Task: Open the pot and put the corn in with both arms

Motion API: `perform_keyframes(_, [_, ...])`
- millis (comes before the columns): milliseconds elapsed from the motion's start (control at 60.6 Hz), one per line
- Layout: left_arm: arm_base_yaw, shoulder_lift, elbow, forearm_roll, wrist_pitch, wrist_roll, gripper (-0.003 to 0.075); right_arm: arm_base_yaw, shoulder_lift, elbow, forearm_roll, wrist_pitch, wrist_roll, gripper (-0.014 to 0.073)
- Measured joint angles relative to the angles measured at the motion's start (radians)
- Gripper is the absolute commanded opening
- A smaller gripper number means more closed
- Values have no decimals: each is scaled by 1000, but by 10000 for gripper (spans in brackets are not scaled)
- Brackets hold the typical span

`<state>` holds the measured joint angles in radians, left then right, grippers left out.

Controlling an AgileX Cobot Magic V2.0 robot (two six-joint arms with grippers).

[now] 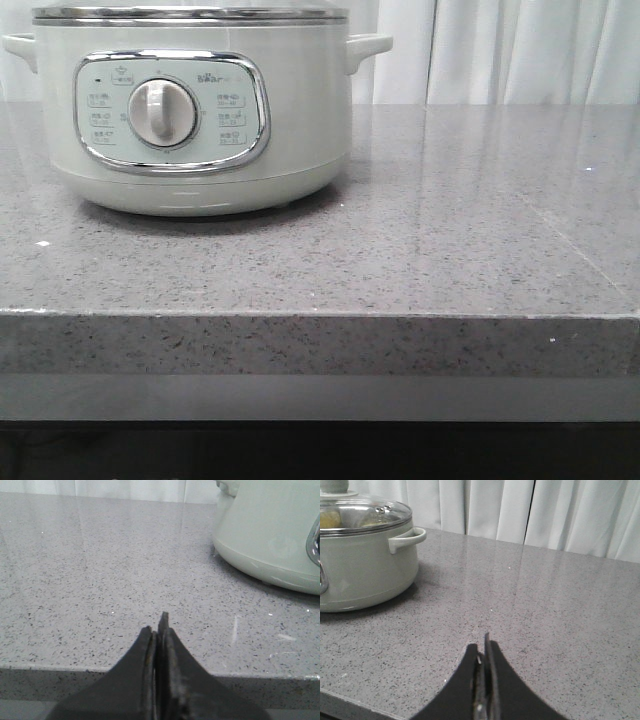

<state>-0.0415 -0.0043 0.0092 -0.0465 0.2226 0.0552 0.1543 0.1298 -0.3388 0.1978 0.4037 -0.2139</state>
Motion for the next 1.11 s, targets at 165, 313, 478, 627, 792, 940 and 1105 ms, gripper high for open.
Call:
perform_keyframes(165, [0, 0, 0, 0, -3, 0, -18, -12, -8, 64, -23, -88, 3, -68])
perform_keyframes(313, [0, 0, 0, 0, -3, 0, -18, -87, -54, 193, -59, -221, 48, -68])
perform_keyframes(478, [0, 0, 0, 0, -3, 0, -18, -171, -128, 342, -65, -269, 79, -68])
perform_keyframes(627, [0, 0, 0, 0, -3, 0, -18, -181, -139, 367, -67, -249, 89, -68])
perform_keyframes(792, [0, 0, 0, 0, -3, -1, -18, -181, -139, 367, -67, -247, 90, -68])
perform_keyframes(940, [0, 0, 0, 0, -3, -1, -18, -181, -139, 367, -68, -247, 90, -68])
perform_keyframes(1105, [0, 0, 0, 0, -3, -1, -18, -181, -139, 367, -68, -247, 92, -68])
